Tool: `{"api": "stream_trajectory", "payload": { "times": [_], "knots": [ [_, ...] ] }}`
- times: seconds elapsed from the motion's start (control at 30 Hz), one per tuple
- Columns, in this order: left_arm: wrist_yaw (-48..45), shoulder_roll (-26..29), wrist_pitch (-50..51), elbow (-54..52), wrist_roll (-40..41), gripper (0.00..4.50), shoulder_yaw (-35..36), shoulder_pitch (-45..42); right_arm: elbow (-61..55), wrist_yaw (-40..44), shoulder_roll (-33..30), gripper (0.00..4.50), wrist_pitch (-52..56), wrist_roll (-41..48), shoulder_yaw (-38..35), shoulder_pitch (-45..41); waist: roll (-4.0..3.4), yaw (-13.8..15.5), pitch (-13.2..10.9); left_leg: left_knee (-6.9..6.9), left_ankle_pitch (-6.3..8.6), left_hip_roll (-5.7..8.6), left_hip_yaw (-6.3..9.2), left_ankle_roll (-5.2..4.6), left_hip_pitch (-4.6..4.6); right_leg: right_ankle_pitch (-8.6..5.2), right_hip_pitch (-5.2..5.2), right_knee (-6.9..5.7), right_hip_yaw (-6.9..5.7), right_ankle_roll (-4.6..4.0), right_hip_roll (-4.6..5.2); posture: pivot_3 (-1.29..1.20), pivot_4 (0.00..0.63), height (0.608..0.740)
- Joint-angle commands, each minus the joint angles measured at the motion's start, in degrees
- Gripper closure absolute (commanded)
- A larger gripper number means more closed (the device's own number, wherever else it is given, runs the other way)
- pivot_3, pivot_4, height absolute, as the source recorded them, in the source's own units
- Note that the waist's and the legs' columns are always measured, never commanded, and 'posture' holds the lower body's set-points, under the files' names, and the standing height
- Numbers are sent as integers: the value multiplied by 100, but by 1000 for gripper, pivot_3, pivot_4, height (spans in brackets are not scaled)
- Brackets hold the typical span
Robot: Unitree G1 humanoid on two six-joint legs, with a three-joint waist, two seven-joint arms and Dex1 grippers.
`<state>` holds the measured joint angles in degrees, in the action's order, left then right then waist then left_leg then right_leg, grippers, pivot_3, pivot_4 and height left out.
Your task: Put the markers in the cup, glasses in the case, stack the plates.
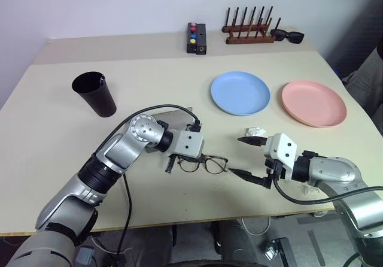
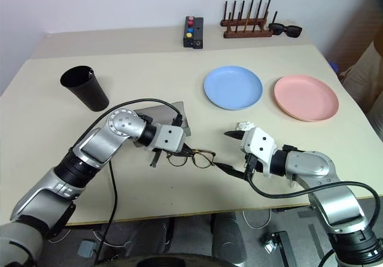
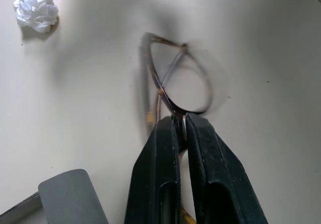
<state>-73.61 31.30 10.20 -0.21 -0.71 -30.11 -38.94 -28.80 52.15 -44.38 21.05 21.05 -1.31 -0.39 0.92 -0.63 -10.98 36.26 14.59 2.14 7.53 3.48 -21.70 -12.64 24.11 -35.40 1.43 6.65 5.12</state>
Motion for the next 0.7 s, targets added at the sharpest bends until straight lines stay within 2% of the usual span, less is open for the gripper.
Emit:
{"api": "stream_trajectory", "payload": {
  "times": [0.03, 0.13, 0.17, 0.4, 0.7],
  "knots": [
    [-17, -8, -82, -14, -31, 4225, 50, -11, -272, -31, -119, 0, 125, 118, -211, -46, 0, -1, 0, 0, 0, 0, 0, 0, 0, 0, 0, 0, 0, 0, 0, 0, 150, 732],
    [-31, -1, -119, 8, -41, 4225, 34, 4, -305, -83, -124, 0, 250, 140, -177, -185, 0, -10, 0, -2, 0, 0, 0, 0, 2, 0, 0, -1, 0, 0, 0, 0, 150, 732],
    [-35, -1, -124, 12, -42, 4376, 31, 6, -329, -104, -122, 0, 302, 149, -159, -233, 0, -12, 0, -2, 0, 0, 0, 0, 3, 0, 0, -1, 0, 0, 0, 0, 150, 732],
    [-67, -8, -120, 18, -7, 4376, 43, 13, -384, -134, -108, 0, 462, 170, -135, -350, 0, -5, 0, -2, 0, 0, 0, 0, 3, 1, 0, -1, 0, 0, 0, 0, 150, 732],
    [-86, -27, 85, -191, 433, 4376, 446, -113, -412, -149, -114, 0, 552, 184, -162, -446, 0, -9, 0, -2, 0, 0, 0, 0, 3, 1, 0, -2, 0, 0, 0, 0, 150, 732]
  ]
}}
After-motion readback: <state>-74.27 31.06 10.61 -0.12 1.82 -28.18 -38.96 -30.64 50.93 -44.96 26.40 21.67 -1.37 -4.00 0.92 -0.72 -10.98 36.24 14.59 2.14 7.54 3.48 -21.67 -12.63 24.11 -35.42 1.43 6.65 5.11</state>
